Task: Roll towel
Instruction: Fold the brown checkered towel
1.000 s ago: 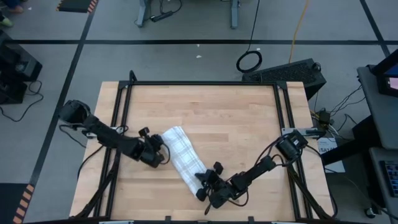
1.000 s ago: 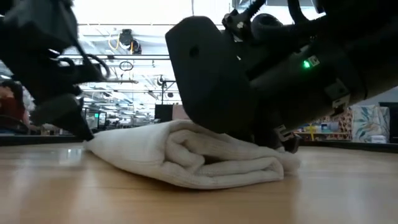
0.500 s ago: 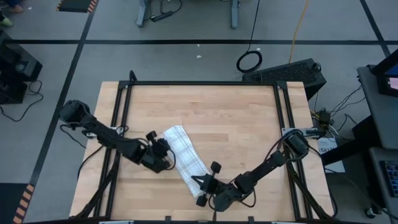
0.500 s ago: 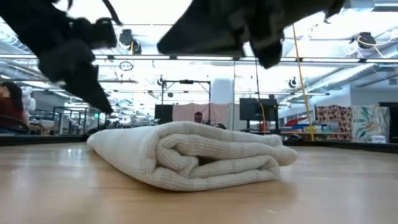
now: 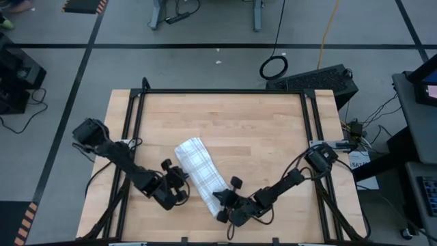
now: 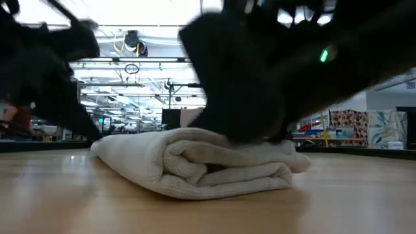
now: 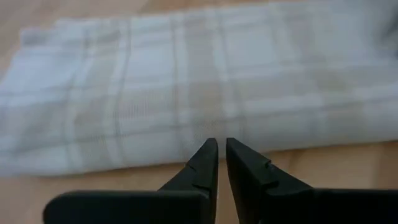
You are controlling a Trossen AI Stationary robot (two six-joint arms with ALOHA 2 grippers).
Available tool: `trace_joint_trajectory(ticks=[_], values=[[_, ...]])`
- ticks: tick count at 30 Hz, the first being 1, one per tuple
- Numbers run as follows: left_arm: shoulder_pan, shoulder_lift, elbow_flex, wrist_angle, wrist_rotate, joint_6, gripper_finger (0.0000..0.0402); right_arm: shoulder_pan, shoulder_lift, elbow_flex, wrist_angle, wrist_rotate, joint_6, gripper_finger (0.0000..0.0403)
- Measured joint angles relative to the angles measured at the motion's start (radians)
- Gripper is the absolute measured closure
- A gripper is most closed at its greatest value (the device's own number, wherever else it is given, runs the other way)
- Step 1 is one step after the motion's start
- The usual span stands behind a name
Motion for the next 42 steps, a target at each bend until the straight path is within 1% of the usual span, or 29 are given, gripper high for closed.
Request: trace_joint_trajectory(ticks=[3,6,11,17,20,24,26,30,31,33,35,38,42], values=[[0.032,0.043,0.000,0.005,0.044,0.001,0.0362,-0.013,0.024,0.001,0.018,-0.041,0.084,0.0403],[0.064,0.072,0.000,0.003,0.047,0.037,0.0362,-0.014,0.039,0.006,0.027,-0.049,0.147,0.0403],[0.139,0.083,0.001,-0.014,0.032,0.177,0.0362,-0.007,0.045,0.006,0.030,-0.034,0.251,0.0403],[0.274,0.084,-0.001,-0.015,0.019,0.372,0.0362,-0.001,0.051,0.004,0.062,0.035,0.315,0.0403],[0.320,0.078,-0.001,-0.026,0.018,0.425,0.0362,-0.001,0.045,0.003,0.108,0.068,0.268,0.0403],[0.330,0.025,-0.001,-0.109,0.033,0.390,0.0362,-0.001,-0.039,0.002,0.072,0.079,0.157,0.0403],[0.314,-0.008,-0.001,-0.159,0.040,0.350,0.0362,0.002,-0.096,0.004,0.007,0.081,0.092,0.0403],[0.291,-0.058,0.000,-0.213,0.054,0.359,0.0362,0.011,-0.192,0.004,-0.255,0.079,0.010,0.0403],[0.292,-0.062,0.000,-0.222,0.072,0.385,0.0362,0.012,-0.208,0.004,-0.329,0.072,0.008,0.0403],[0.302,-0.063,0.000,-0.215,0.121,0.470,0.0362,0.012,-0.228,0.004,-0.444,0.017,0.022,0.0403],[0.325,-0.057,0.000,-0.205,0.177,0.570,0.0362,0.006,-0.231,0.004,-0.528,-0.075,0.063,0.0403],[0.374,-0.049,-0.001,-0.181,0.209,0.674,0.0362,-0.004,-0.227,-0.004,-0.558,-0.191,0.134,0.0403],[0.459,-0.050,-0.001,-0.117,0.249,0.803,0.0362,-0.004,-0.202,-0.007,-0.529,-0.228,0.189,0.0403]])
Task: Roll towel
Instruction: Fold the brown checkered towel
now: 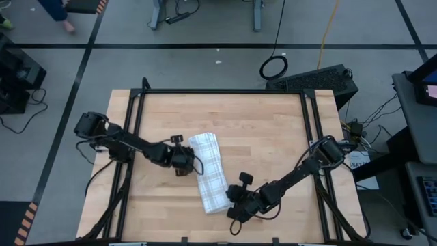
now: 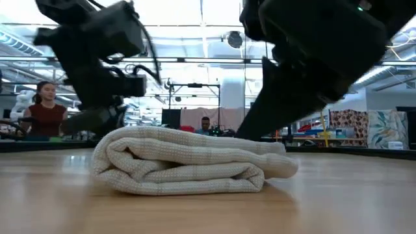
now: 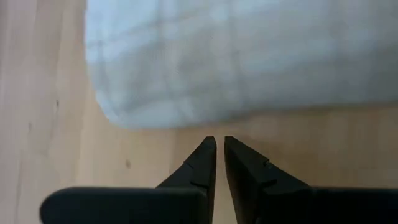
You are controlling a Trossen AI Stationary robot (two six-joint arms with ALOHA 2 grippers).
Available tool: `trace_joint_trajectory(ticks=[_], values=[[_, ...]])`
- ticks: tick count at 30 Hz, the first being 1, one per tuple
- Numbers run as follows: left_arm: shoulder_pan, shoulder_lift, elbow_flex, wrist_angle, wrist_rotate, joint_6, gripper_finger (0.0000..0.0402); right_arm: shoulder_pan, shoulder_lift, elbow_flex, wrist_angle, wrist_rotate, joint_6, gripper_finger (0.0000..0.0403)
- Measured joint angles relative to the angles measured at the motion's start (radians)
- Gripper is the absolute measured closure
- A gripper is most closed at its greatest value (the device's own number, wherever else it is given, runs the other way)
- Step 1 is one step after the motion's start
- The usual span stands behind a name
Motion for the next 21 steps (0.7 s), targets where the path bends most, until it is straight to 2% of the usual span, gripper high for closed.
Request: trace_joint_trajectory(ticks=[8,15,21], values=[[0.180,0.000,0.000,0.102,0.117,0.176,0.0362,-0.002,0.091,0.001,0.149,-0.014,0.046,0.0403],[0.264,0.000,0.000,0.215,0.116,0.294,0.0362,0.001,0.109,0.003,0.260,-0.029,0.057,0.0403],[0.270,-0.015,0.000,0.207,0.069,0.295,0.0362,0.001,0.107,0.031,0.245,-0.003,0.052,0.0403]])
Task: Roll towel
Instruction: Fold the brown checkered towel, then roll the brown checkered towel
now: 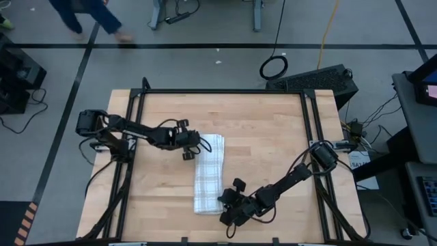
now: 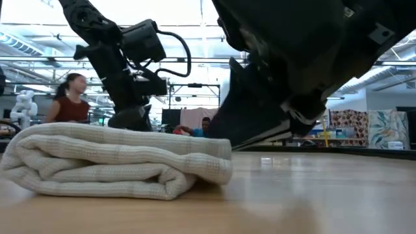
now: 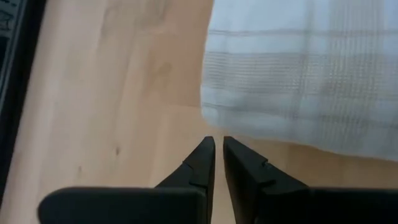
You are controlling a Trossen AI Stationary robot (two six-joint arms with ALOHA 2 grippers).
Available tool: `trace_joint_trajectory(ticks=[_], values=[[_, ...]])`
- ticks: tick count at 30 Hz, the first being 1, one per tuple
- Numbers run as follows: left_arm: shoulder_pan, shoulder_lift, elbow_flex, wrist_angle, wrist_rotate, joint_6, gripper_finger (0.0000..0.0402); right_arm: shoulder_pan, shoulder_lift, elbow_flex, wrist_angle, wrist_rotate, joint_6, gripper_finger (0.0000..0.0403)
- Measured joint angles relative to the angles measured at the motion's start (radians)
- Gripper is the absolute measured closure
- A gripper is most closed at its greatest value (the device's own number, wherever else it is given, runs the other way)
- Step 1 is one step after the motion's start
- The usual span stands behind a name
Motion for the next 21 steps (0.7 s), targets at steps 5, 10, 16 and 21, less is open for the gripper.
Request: trace_joint_trajectory(ticks=[5,10,16,21], values=[[-0.079,-0.088,0.000,-0.075,0.046,-0.099,0.0362,0.001,-0.051,0.006,-0.122,-0.001,0.000,0.0403],[-0.264,-0.170,0.001,-0.083,0.115,-0.214,0.0362,0.030,-0.109,0.007,-0.260,0.001,-0.055,0.0403],[-0.517,-0.167,0.001,-0.066,0.118,-0.360,0.0362,0.088,-0.106,0.007,-0.279,0.005,-0.342,0.0400],[-0.725,-0.162,0.001,0.067,0.090,-0.415,0.0357,0.124,-0.060,0.007,-0.210,0.013,-0.532,0.0366]])
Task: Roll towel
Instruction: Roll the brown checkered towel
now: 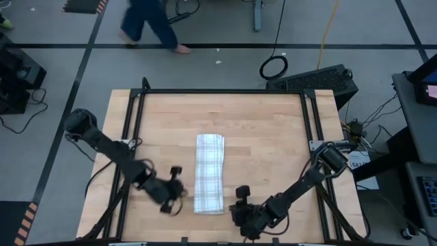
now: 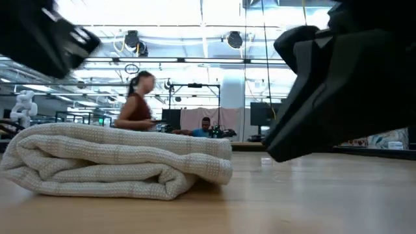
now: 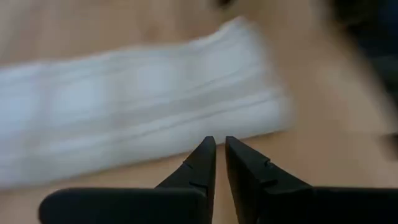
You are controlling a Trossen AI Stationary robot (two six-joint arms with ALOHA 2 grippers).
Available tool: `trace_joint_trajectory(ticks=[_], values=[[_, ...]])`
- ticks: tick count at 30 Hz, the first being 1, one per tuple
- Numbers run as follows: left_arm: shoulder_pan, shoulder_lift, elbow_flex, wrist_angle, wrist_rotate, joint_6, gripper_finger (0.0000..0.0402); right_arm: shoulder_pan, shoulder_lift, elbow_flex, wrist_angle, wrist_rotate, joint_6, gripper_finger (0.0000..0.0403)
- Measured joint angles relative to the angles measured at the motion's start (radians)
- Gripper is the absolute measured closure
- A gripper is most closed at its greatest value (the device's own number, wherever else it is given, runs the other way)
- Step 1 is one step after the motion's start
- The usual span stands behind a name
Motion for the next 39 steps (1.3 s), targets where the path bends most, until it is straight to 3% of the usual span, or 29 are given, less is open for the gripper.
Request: trace_joint_trajectory(ticks=[3,6,12,16,26,34,39], values=[[-0.102,0.015,0.000,0.129,-0.030,0.000,0.0331,0.005,0.031,0.000,0.115,0.023,-0.061,0.0332],[-0.168,0.046,0.000,0.234,-0.071,-0.001,0.0280,0.008,0.060,0.000,0.178,0.053,-0.137,0.0293],[-0.223,0.126,0.000,0.240,-0.211,0.029,0.0157,0.007,0.075,0.000,0.152,0.106,-0.240,0.0217],[-0.238,0.197,0.000,0.269,-0.239,0.088,0.0109,0.007,0.073,0.002,0.154,0.098,-0.364,0.0186],[-0.232,0.359,0.114,0.305,-0.294,0.384,0.0097,-0.045,0.069,0.002,0.157,0.036,-0.468,0.0114],[-0.192,0.401,0.217,0.005,-0.267,0.428,0.0097,-0.067,0.070,0.001,0.206,0.018,-0.535,0.0085],[-0.181,0.427,0.219,0.007,-0.258,0.514,0.0097,-0.084,0.071,0.000,0.232,-0.012,-0.552,0.0085]])
